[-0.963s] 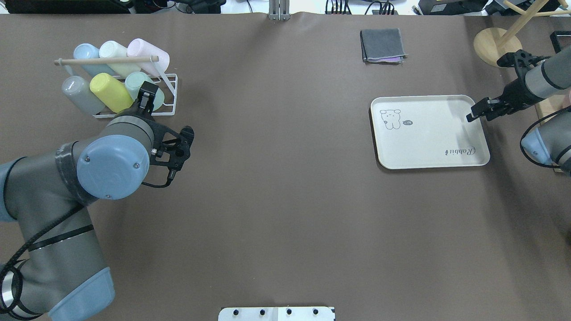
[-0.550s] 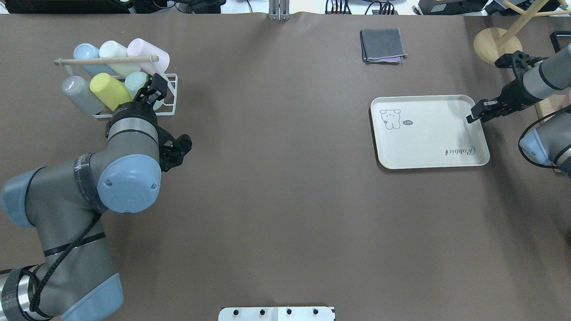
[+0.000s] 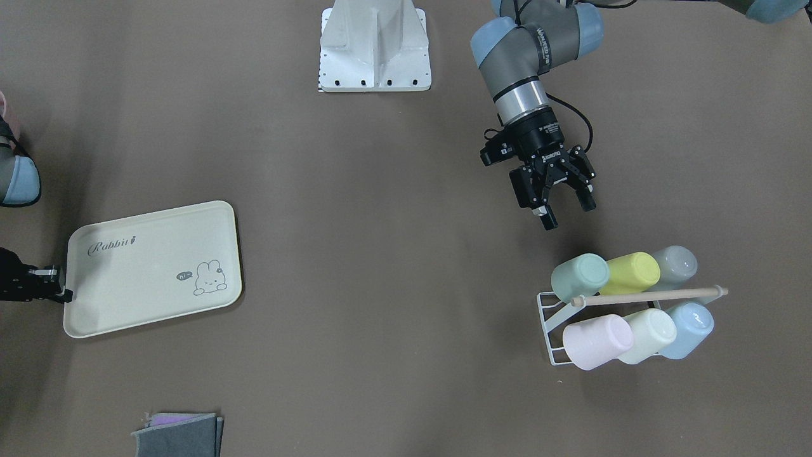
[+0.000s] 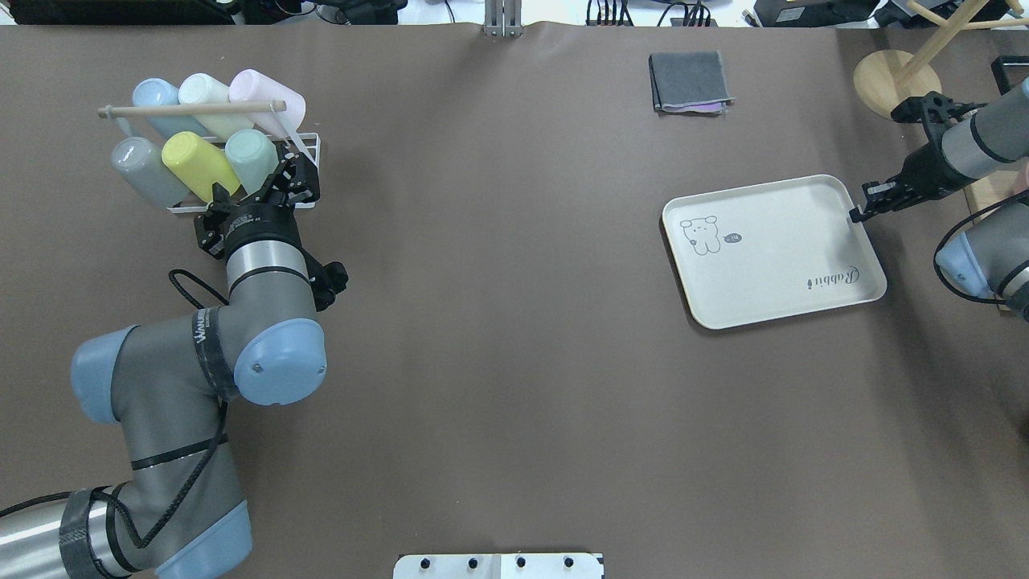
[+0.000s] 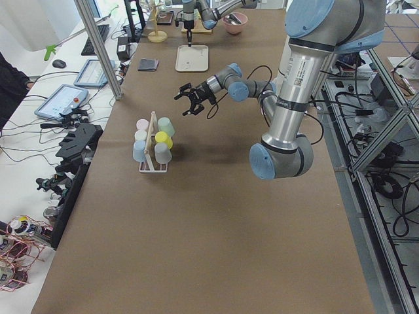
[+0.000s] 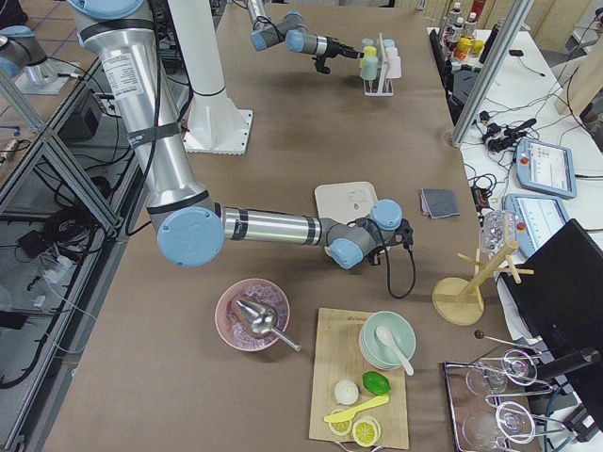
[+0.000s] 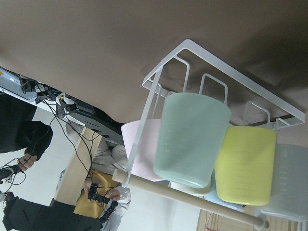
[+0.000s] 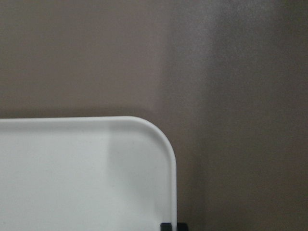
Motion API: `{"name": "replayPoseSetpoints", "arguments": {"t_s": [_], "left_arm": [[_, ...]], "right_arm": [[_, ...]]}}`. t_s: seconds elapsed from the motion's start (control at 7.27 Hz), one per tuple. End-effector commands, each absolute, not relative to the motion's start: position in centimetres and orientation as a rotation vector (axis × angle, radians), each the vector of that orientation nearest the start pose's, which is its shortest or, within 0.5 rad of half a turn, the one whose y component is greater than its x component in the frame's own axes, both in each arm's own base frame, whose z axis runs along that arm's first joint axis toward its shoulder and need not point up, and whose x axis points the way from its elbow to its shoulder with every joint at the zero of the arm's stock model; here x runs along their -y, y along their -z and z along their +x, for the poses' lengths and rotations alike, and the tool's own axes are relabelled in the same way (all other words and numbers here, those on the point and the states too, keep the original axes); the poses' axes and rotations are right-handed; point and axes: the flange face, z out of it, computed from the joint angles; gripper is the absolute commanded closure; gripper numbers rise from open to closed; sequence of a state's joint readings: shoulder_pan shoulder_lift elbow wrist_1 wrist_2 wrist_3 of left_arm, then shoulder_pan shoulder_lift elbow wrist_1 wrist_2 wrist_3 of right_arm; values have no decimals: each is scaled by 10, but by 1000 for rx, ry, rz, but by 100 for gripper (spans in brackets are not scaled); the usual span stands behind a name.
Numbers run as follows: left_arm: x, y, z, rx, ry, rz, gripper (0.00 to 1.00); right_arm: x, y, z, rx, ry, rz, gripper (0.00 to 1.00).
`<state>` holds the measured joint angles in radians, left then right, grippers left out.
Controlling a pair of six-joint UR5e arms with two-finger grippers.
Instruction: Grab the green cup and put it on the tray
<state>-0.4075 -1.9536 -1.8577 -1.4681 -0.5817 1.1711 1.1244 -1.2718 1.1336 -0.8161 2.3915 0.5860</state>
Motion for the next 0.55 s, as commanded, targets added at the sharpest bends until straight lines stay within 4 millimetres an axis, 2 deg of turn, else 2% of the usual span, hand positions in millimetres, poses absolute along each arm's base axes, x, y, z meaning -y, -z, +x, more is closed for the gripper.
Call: {"name": "replayPoseSetpoints", "arguments": {"t_s": [0.0,0.14,0.28,0.41], "left_arm": [[416,-336,480,1260,-1819,547,2],[413,-345,486,1296,-1813,540,2],[413,-346,486,1297,-1812,539,2],[411,-357,480,1324,-1804,526,2]], "right_arm": [[598,-620,-219,975,125,113,89],[598,-620,-219,975,125,113,89],[598,-620,-219,976,125,113,100],[598,-616,-220,980,125,115,100]]}}
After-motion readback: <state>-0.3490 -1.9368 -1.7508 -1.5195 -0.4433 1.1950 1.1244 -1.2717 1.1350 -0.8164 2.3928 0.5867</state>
